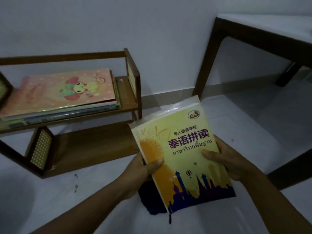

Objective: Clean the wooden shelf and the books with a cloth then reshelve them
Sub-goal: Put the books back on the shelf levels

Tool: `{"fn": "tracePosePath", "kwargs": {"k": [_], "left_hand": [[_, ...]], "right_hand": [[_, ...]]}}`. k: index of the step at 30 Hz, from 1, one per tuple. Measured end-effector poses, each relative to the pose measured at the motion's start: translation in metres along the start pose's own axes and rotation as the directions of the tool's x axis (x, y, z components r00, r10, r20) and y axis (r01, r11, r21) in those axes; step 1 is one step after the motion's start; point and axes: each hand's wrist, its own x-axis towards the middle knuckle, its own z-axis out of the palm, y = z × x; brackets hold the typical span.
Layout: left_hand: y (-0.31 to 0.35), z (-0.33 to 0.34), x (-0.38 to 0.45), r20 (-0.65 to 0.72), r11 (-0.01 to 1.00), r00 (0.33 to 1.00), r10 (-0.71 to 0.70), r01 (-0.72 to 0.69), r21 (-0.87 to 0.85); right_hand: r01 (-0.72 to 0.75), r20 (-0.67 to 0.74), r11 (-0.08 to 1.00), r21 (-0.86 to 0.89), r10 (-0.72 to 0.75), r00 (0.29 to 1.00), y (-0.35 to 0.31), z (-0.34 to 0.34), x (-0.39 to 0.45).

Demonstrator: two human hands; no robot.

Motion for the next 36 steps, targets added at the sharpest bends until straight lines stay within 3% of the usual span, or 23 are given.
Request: {"fn": "tracePosePath", "kwargs": {"k": [4,7,11,16,18,20,23,25,27,29,30,31,33,36], "left_hand": [[0.04,-0.046,-0.055,-0.125,0.94,0.949,0.29,-0.258,0.226],[0.046,-0.09,-0.093,-0.204,0.838,0.882,0.426,-0.3,0.455],[0.02,-0.143,-0.147,-0.34,0.777,0.825,0.452,-0.177,0.604],[-0.036,-0.183,-0.184,-0.46,0.868,0.808,0.367,-0.12,0.481],[-0.041,-0.197,-0.185,-0.448,0.866,0.811,0.376,-0.136,0.482],[-0.031,-0.211,-0.186,-0.376,0.872,0.862,0.339,-0.139,0.469],[0.014,-0.239,-0.2,-0.071,0.908,0.989,0.132,-0.092,0.408],[0.055,-0.245,-0.204,0.026,0.824,0.993,0.114,-0.11,0.556],[0.084,-0.224,-0.196,-0.017,0.664,0.991,0.13,-0.075,0.744],[0.094,-0.189,-0.18,-0.018,0.346,0.987,0.16,-0.039,0.937],[0.091,-0.174,-0.171,0.01,0.145,0.979,0.204,-0.04,0.989],[0.086,-0.163,-0.165,0.029,0.008,0.968,0.25,-0.032,0.999],[0.075,-0.156,-0.156,0.007,-0.062,0.959,0.283,0.011,0.998],[0.081,-0.173,-0.165,-0.066,0.008,0.954,0.292,0.066,0.998]], "right_hand": [[0.156,0.055,0.972,-0.177,-0.148,0.987,-0.041,0.062,0.009],[0.178,0.059,0.934,-0.309,-0.168,0.984,-0.037,0.113,0.023],[0.136,0.061,0.945,-0.297,-0.123,0.991,0.016,0.184,0.034],[0.068,0.051,0.957,-0.282,-0.056,0.997,0.059,0.245,0.039],[0.043,0.04,0.953,-0.301,-0.033,0.999,0.058,0.256,0.047],[0.024,0.03,0.959,-0.283,-0.016,0.999,0.056,0.261,0.052],[-0.001,0.089,0.956,-0.293,0.028,0.996,0.059,0.269,0.056],[-0.016,0.106,0.95,-0.313,0.052,0.993,0.062,0.27,0.058],[-0.022,0.084,0.941,-0.337,0.053,0.995,0.064,0.268,0.059],[-0.014,0.073,0.934,-0.358,0.043,0.996,0.068,0.27,0.059],[-0.016,0.072,0.932,-0.362,0.045,0.996,0.07,0.272,0.059],[-0.013,0.084,0.928,-0.373,0.048,0.995,0.073,0.272,0.058],[-0.026,0.09,0.913,-0.407,0.068,0.994,0.083,0.269,0.055],[-0.161,0.022,0.884,-0.438,0.189,0.982,0.095,0.257,0.052]]}}
